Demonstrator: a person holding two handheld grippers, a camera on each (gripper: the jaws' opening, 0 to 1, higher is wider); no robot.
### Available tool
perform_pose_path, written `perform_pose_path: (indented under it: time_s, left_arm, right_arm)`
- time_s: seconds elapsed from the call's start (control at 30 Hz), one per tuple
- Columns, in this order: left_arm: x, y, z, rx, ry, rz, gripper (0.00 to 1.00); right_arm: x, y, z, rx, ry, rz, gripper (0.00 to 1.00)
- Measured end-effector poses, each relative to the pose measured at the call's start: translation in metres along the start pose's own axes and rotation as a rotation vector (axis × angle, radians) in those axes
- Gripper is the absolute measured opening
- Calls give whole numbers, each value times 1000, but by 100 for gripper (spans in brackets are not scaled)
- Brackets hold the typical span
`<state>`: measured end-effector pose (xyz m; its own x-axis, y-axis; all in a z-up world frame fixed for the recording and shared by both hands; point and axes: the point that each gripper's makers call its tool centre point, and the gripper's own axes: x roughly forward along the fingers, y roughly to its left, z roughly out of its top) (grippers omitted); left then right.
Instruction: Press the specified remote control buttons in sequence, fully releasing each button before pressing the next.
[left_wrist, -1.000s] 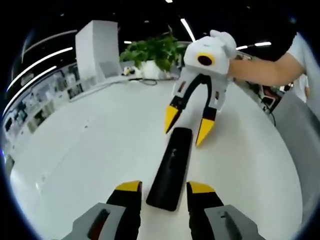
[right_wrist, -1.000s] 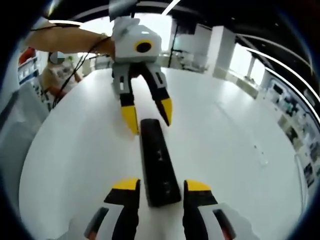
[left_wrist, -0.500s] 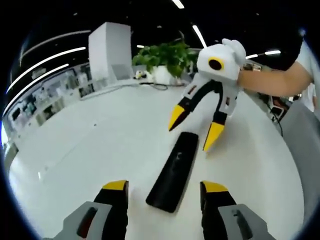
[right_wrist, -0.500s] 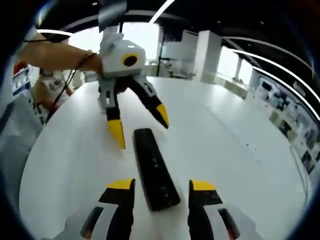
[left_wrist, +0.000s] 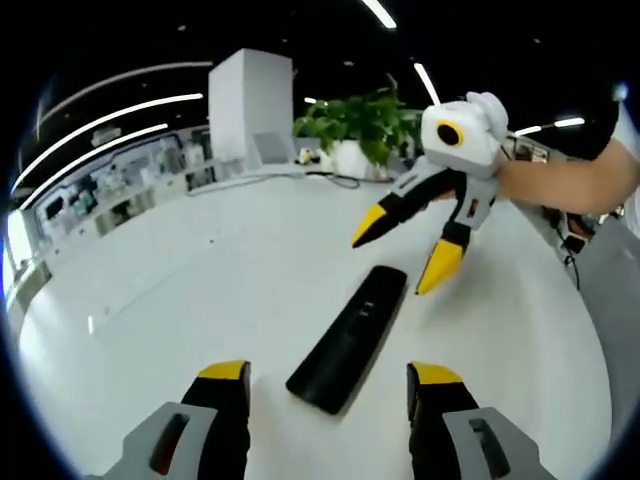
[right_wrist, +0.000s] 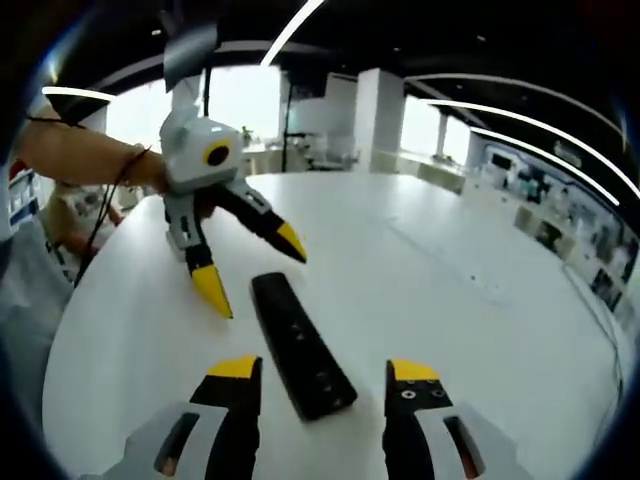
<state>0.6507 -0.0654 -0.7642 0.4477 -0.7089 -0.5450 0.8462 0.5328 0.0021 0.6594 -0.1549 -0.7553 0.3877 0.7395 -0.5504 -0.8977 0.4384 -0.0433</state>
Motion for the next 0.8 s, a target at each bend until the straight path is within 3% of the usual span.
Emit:
perform_pose_path:
  time_s: [0.17,0.27,0.8]
  left_arm:
    - [-5,-2,3,-44,-39,30,66]
    - [-7,-1,3,-65,-55,56,65]
    - [-16,-9,2,-90,-90,155,67]
  right_arm:
    - [-7,-6,-3,58,-30,-76,49]
    - [-10,-5,-6,104,-49,-96,49]
    - [-18,4,-8,175,-76,-167,50]
